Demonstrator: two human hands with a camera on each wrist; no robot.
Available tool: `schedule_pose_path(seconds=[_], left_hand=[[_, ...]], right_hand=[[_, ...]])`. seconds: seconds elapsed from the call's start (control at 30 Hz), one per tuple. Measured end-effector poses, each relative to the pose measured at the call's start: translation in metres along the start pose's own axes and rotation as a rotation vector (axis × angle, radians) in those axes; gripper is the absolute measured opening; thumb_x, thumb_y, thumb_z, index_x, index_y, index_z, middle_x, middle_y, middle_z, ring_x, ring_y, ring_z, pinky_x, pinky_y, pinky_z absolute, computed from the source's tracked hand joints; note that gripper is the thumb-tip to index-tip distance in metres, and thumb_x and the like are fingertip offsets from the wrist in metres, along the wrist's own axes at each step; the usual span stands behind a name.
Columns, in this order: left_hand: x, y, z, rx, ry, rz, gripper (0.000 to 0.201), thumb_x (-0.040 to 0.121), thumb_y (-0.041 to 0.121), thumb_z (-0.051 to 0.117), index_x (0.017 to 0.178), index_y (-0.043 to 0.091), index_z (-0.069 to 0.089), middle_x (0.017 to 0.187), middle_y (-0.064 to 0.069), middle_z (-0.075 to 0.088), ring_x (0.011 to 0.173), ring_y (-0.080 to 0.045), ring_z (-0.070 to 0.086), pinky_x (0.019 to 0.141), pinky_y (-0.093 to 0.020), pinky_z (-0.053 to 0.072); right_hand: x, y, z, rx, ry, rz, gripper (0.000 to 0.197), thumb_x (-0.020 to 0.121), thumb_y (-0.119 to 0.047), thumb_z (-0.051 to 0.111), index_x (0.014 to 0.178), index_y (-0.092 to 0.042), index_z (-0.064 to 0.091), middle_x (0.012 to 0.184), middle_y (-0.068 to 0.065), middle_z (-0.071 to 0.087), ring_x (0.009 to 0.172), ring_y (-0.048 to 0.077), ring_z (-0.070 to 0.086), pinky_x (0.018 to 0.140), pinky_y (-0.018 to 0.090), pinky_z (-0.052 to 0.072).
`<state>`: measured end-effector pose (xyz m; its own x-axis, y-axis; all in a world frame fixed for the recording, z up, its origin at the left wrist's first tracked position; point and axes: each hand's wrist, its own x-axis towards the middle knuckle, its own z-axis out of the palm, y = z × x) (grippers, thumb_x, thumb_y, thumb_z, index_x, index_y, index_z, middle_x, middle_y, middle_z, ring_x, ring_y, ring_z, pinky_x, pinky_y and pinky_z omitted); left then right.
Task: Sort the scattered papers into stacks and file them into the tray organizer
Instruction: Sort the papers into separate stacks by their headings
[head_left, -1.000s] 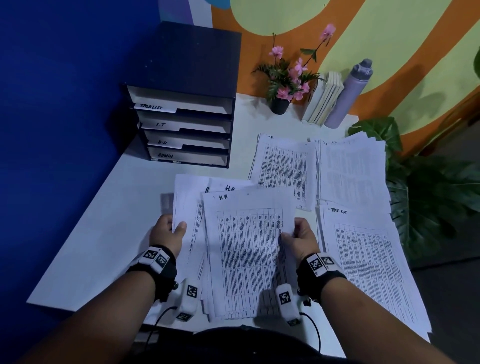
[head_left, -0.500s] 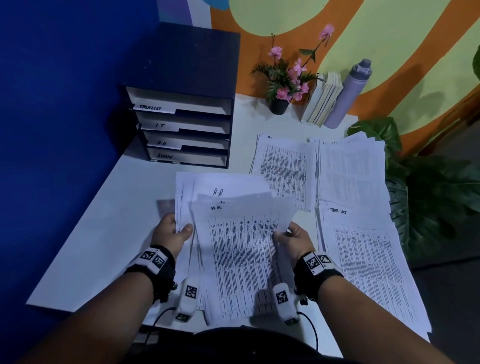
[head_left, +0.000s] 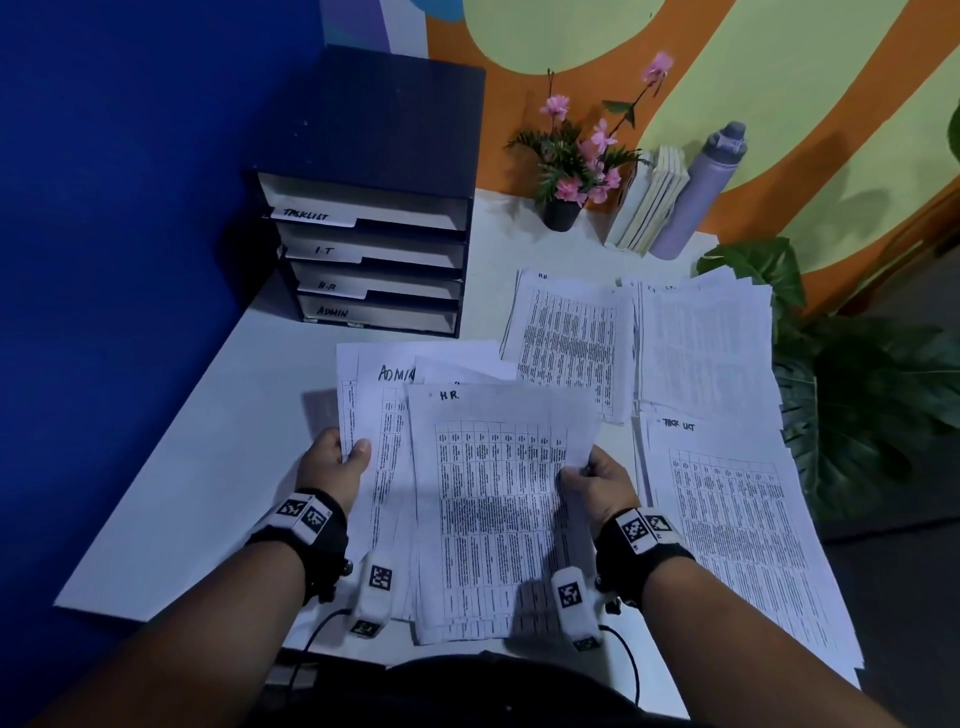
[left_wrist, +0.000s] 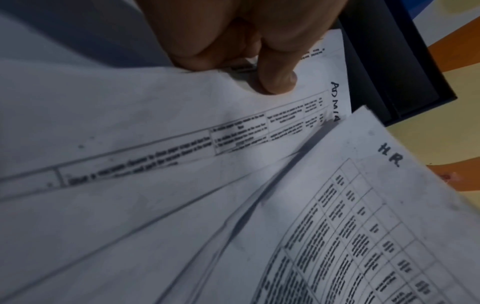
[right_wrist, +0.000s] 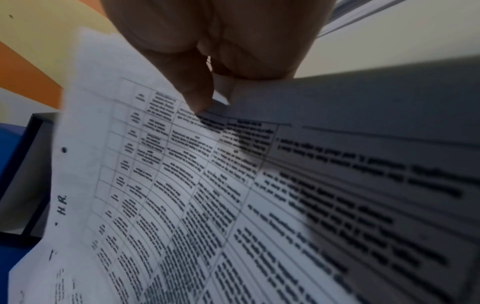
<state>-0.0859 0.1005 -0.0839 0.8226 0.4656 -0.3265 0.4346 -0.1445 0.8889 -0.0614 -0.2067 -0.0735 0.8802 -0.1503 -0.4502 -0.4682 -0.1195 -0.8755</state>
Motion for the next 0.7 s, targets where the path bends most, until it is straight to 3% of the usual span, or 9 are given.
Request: schedule_pose_path(seconds=[0.1,0.2,0.3,0.37,0.47,0.53,0.57,0.63,0.7], left_hand=[[0.004,-0.004,0.001,0.001,-0.015,-0.007,0.008,0.090,0.020,0.061,0.098,0.020,0.059,0.096,-0.001,0.069,0.093,-0.025,0.064,0.087,-0.035,0.049],[0.001,0.000,0.001,-0.032,-0.048,-0.020,0.016,0.089,0.016,0.064,0.103,0.020,0.059,0.097,0.000,0.069,0.096,-0.024,0.064,0.086,-0.033,0.047],[-0.004,0.006,0.003,-0.036,-0.037,-0.008,0.026,0.090,0.015,0.061,0.115,0.020,0.055,0.102,0.001,0.065,0.103,-0.025,0.062,0.086,-0.032,0.045],[-0.007,0.013,0.004,-0.031,-0.023,0.055,0.041,0.094,0.020,0.055,0.133,0.024,0.045,0.122,0.002,0.056,0.117,-0.020,0.053,0.095,-0.030,0.039],[-0.010,0.030,0.010,-0.046,-0.120,0.135,0.057,0.096,0.048,0.035,0.149,0.031,0.022,0.152,0.004,0.029,0.138,-0.013,0.030,0.107,-0.026,0.023],[-0.014,0.046,0.016,-0.109,-0.250,0.149,0.063,0.092,0.061,0.030,0.148,0.033,0.022,0.147,0.007,0.033,0.133,-0.007,0.031,0.106,-0.025,0.022],[-0.017,0.057,0.019,-0.094,-0.275,0.176,0.056,0.095,0.054,0.033,0.146,0.030,0.026,0.140,0.006,0.040,0.128,-0.007,0.036,0.104,-0.025,0.025],[-0.021,0.080,0.023,-0.031,-0.189,0.267,0.040,0.099,0.033,0.042,0.137,0.021,0.036,0.126,0.004,0.050,0.120,-0.011,0.045,0.100,-0.026,0.032],[-0.027,0.103,0.022,-0.072,-0.075,0.354,0.033,0.098,0.028,0.046,0.130,0.021,0.040,0.115,0.012,0.054,0.111,-0.007,0.051,0.095,-0.018,0.035]], right_hand=[[-0.003,-0.003,0.002,0.035,-0.027,0.013,0.038,0.086,0.015,0.052,0.082,-0.018,0.068,0.062,-0.005,0.065,0.058,0.013,0.054,0.054,0.019,0.044],[-0.004,-0.007,0.002,0.071,-0.056,0.021,0.036,0.086,0.018,0.050,0.077,-0.015,0.061,0.054,-0.009,0.063,0.059,0.014,0.053,0.047,0.017,0.047],[-0.006,-0.010,0.004,0.055,-0.065,-0.002,0.036,0.085,0.015,0.054,0.087,-0.018,0.067,0.071,0.000,0.067,0.067,0.018,0.057,0.059,0.026,0.050],[-0.006,-0.014,0.006,0.069,-0.044,-0.032,0.030,0.085,0.013,0.057,0.089,-0.016,0.065,0.080,0.002,0.069,0.073,0.020,0.061,0.069,0.032,0.050],[-0.005,-0.034,0.010,0.075,0.012,-0.114,0.020,0.087,0.011,0.056,0.089,-0.009,0.054,0.077,0.000,0.067,0.072,0.019,0.060,0.066,0.029,0.051],[-0.008,-0.056,0.015,0.094,0.036,-0.188,0.016,0.088,0.007,0.056,0.098,-0.004,0.052,0.084,0.003,0.064,0.076,0.020,0.059,0.068,0.031,0.051],[-0.010,-0.067,0.018,0.121,0.046,-0.232,0.017,0.089,0.007,0.055,0.102,-0.002,0.051,0.087,0.005,0.063,0.078,0.018,0.058,0.069,0.029,0.050],[-0.017,-0.090,0.026,0.185,0.054,-0.341,0.020,0.090,0.007,0.054,0.103,-0.006,0.050,0.091,0.006,0.061,0.079,0.014,0.058,0.068,0.021,0.051],[-0.029,-0.109,0.035,0.199,0.058,-0.483,0.027,0.091,0.006,0.053,0.100,-0.018,0.048,0.092,0.005,0.057,0.074,0.006,0.055,0.065,0.015,0.049]])
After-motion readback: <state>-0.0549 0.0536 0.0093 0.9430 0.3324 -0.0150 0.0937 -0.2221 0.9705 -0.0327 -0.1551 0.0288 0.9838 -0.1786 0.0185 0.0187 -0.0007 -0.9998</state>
